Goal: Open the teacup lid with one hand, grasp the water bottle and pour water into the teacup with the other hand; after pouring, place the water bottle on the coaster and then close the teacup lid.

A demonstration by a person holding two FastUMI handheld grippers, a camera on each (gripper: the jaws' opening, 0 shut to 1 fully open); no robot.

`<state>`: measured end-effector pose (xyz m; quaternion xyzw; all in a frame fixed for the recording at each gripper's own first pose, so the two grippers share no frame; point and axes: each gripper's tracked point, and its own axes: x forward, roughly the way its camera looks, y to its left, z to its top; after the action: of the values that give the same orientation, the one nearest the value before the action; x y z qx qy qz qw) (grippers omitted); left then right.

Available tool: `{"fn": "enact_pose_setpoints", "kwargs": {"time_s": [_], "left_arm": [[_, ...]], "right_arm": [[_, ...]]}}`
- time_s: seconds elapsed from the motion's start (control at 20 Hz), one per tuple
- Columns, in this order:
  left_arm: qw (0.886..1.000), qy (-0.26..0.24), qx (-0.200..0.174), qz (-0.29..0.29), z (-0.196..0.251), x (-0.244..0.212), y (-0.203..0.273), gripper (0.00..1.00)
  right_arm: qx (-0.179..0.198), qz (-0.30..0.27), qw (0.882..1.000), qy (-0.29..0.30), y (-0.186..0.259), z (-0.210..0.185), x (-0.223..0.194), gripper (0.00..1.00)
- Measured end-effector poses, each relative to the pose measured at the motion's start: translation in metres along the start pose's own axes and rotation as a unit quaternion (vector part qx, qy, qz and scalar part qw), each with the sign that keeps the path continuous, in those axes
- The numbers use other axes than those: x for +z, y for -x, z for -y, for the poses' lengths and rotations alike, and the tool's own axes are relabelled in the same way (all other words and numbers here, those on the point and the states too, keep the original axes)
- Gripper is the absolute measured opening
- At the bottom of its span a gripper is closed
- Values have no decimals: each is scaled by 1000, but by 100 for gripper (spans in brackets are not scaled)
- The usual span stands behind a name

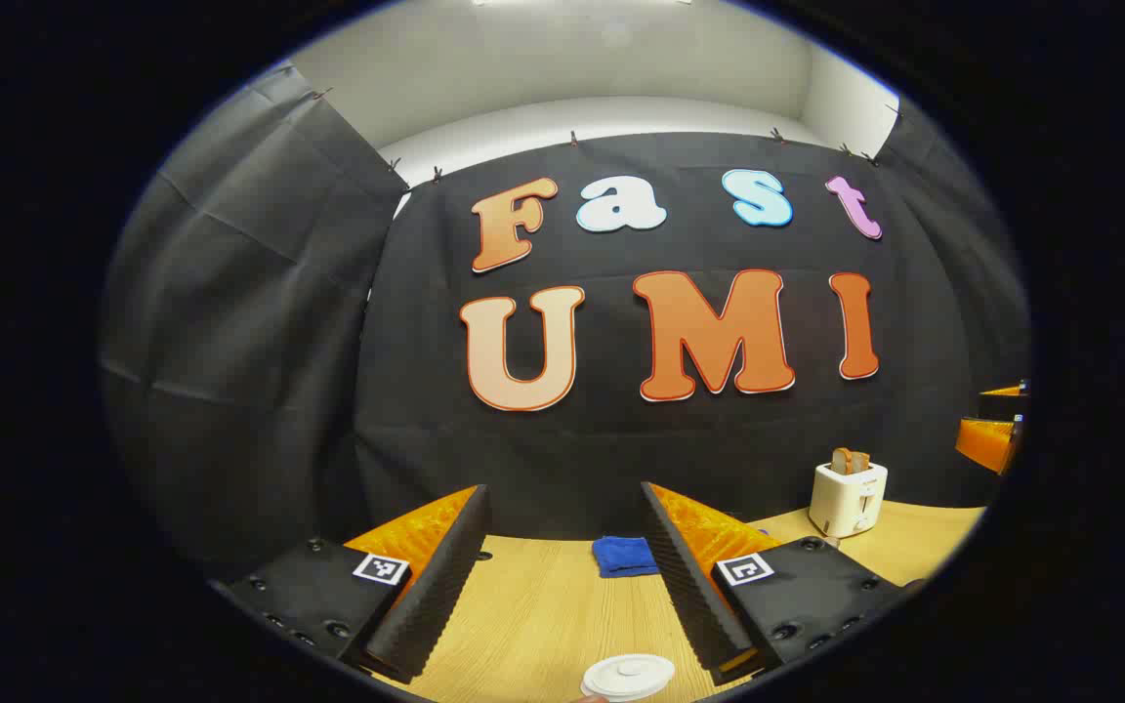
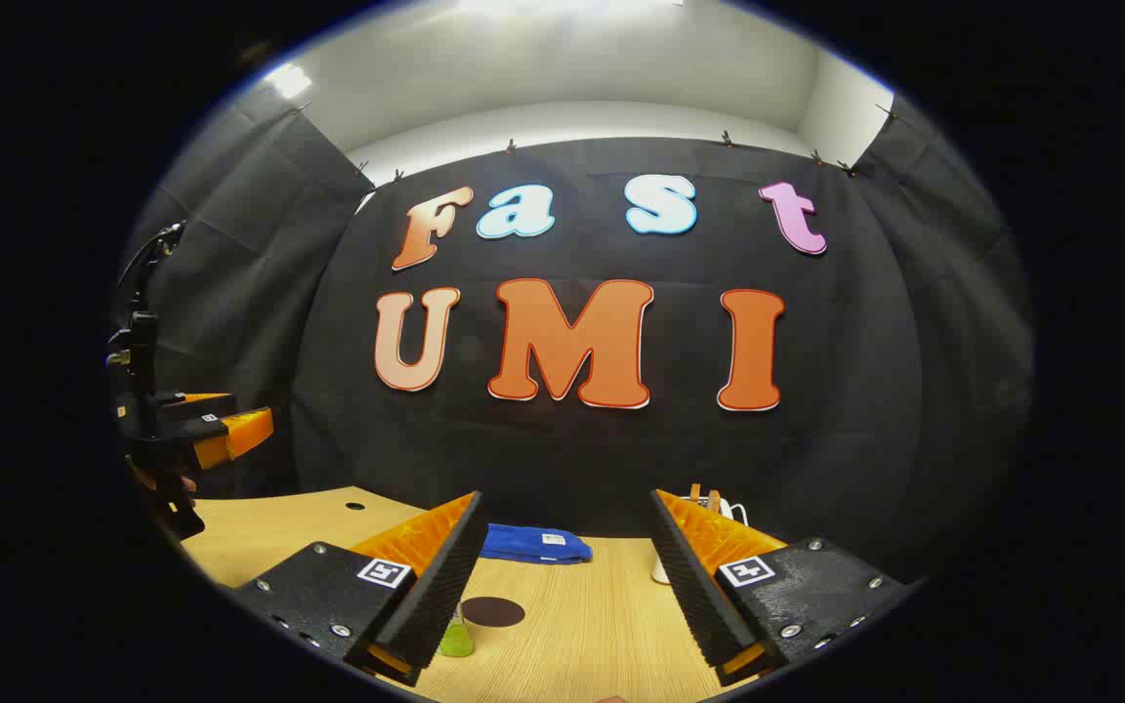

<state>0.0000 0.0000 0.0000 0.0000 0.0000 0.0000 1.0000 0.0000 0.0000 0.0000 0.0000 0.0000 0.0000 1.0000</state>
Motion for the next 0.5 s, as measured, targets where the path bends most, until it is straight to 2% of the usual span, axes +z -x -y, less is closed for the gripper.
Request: {"fn": "enact_pose_setpoints", "kwargs": {"time_s": [0.5], "left_arm": [[1000,-9,-1,0,5,-4,0,99]], "right_arm": [[-11,-18,1000,-9,4,11,-17,99]]}}
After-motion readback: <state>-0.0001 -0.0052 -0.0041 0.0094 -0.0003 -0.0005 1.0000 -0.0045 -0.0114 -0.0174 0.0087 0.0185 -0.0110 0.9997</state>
